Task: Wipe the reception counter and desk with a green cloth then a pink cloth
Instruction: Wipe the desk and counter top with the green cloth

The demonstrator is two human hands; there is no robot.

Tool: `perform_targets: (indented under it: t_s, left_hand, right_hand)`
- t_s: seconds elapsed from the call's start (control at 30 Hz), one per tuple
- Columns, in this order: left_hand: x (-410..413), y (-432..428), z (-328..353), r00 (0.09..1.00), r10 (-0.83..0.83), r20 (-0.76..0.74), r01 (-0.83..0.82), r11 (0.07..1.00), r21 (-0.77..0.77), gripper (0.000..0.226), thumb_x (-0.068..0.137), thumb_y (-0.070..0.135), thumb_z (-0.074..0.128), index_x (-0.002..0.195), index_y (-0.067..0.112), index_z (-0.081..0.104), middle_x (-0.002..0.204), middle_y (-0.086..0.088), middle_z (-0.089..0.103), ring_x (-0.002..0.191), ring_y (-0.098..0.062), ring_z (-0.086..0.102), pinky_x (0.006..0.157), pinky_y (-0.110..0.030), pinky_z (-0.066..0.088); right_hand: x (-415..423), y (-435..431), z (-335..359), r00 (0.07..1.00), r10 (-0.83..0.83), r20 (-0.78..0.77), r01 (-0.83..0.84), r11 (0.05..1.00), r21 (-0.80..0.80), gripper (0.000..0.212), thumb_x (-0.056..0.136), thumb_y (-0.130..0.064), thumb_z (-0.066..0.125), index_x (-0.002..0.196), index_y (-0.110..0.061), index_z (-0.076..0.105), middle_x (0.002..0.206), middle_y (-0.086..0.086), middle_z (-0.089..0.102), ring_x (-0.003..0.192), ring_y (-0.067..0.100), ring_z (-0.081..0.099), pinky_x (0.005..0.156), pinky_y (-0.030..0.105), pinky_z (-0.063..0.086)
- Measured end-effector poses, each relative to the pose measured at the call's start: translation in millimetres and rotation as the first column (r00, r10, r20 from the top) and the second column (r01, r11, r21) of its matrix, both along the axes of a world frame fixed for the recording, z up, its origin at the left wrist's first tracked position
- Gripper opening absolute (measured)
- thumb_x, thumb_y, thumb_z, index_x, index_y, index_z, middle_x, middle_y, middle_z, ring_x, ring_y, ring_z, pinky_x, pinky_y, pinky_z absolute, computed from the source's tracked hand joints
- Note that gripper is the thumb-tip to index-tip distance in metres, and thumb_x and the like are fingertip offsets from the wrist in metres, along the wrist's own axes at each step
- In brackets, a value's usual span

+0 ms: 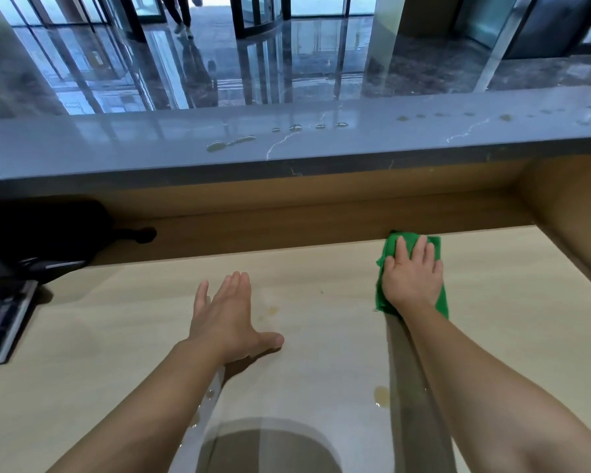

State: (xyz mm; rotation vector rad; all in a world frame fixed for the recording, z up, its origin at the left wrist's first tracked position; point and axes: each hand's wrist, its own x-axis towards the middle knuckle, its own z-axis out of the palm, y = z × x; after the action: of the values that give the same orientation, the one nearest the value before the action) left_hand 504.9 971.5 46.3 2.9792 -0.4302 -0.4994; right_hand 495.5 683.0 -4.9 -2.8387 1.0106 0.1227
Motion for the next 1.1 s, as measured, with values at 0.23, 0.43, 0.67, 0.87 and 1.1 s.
perform_targets:
  t_s: [0.23,0.43,0.67,0.87,1.1]
  left_hand:
    - [-32.8,24.5,4.6,0.996,0.078,-0.047,-0.076,0.996,0.052,0.124,0.058,0.079,0.065,0.150,0.015,0.012,0.159,0.003,0.018,0.148,-0.012,0.007,0.116,-0.045,-0.014]
    - [-52.5,26.1,0.9,0.997,0.078,-0.020,-0.076,0.991,0.107,0.113,0.056,0.080,0.064,0.142,0.017,0.026,0.150,0.002,0.036,0.142,-0.016,0.027,0.117,-0.049,-0.008]
    - [-61.7,10.9,3.6,0.999,0.034,0.024,-0.037,0.990,0.137,0.101,0.056,0.078,0.066,0.131,0.017,0.035,0.134,0.003,0.046,0.131,-0.018,0.040,0.116,-0.051,-0.007]
    - [-65.2,0.6,-3.9,1.000,-0.002,-0.008,0.003,0.981,0.192,0.108,0.056,0.079,0.064,0.137,0.016,0.032,0.142,0.002,0.042,0.137,-0.016,0.032,0.115,-0.054,-0.010]
    - [-60.3,-1.1,-8.1,1.000,-0.008,-0.027,0.013,0.979,0.203,0.108,0.053,0.081,0.066,0.134,0.017,0.035,0.137,0.003,0.045,0.135,-0.016,0.036,0.115,-0.053,-0.008]
  right_hand:
    - [-6.9,144.8,4.4,0.956,0.287,0.061,-0.292,0.951,0.098,0.056,0.104,-0.042,0.016,0.156,-0.027,0.003,0.162,0.012,-0.014,0.150,0.027,-0.010,0.121,0.045,0.000]
    - [-18.2,195.8,-1.8,0.729,0.684,0.024,-0.684,0.727,0.060,0.055,0.105,-0.043,0.016,0.156,-0.029,0.003,0.162,0.008,-0.017,0.150,0.025,-0.014,0.121,0.046,-0.002]
    - [-29.4,120.3,1.7,0.773,0.634,0.031,-0.634,0.771,0.058,0.055,0.104,-0.045,0.015,0.156,-0.030,0.002,0.163,0.006,-0.014,0.150,0.021,-0.011,0.122,0.043,0.000]
    - [-50.9,19.4,6.3,0.927,0.375,0.016,-0.376,0.926,0.025,0.055,0.104,-0.043,0.015,0.157,-0.029,0.005,0.164,0.006,-0.008,0.151,0.020,-0.006,0.122,0.040,0.003]
    - [-57.2,-0.9,3.8,0.989,0.145,-0.015,-0.145,0.989,0.021,0.057,0.104,-0.042,0.014,0.157,-0.026,0.002,0.163,0.011,-0.013,0.150,0.027,-0.008,0.121,0.044,0.002]
